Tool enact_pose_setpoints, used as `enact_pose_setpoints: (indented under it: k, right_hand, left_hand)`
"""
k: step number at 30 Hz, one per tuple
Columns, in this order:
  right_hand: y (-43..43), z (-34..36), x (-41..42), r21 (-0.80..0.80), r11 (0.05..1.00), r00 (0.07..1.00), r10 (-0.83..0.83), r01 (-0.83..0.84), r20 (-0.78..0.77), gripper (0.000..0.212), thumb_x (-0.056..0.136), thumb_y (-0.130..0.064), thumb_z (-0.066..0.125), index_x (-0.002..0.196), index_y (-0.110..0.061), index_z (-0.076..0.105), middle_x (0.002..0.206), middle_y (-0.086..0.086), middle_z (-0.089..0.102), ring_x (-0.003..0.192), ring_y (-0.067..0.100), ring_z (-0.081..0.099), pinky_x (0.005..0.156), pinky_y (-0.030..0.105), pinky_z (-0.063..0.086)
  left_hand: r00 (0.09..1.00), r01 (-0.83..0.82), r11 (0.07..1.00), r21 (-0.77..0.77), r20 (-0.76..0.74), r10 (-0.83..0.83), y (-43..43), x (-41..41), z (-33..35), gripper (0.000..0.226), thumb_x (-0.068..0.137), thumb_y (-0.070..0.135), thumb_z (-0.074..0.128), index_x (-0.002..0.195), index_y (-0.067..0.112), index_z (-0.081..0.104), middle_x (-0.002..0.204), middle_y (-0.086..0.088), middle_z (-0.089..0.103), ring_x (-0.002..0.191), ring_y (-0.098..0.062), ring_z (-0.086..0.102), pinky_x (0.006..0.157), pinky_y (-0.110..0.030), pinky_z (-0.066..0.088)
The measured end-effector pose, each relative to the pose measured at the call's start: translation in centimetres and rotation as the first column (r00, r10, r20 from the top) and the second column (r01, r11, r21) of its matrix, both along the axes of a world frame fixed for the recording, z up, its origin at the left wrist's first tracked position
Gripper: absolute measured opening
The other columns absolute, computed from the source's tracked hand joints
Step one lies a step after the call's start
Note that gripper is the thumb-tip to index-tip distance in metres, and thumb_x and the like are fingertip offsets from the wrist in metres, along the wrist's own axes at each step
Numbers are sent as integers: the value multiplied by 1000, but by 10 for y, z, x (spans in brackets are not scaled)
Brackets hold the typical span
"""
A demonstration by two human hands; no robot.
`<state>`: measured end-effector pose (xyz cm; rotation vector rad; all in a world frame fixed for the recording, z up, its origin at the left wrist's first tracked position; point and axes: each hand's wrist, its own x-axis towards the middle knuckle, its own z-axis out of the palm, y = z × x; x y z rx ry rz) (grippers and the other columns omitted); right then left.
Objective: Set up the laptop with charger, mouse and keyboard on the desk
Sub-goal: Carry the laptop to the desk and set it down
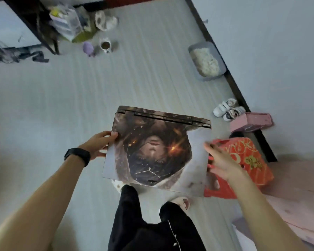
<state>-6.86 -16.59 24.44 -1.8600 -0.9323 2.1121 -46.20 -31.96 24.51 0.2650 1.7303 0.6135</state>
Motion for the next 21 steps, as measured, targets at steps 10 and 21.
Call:
enact_pose_setpoints:
  k: [10,21]
  right_hand:
    - [-32,44,-353,49,919,911,379,-391,159,35,90,-51,67,111,-22,66,106,5,68,98,28,62,75,36,52]
    - [-35,72,-677,144,778,791,600,-611,120,39,87,-51,72,111,-20,69,105,6,71,99,32,64,79,39,51]
  left_hand:
    - [881,-473,881,-9,12,473,-175,-235,35,44,89,50,61,122,21,58,124,-8,60,112,-30,56,97,-57,46]
    - [716,-696,717,41,-26,697,-250,-466,85,59,83,54,68,132,23,53,135,-7,52,120,-34,52,97,-59,46]
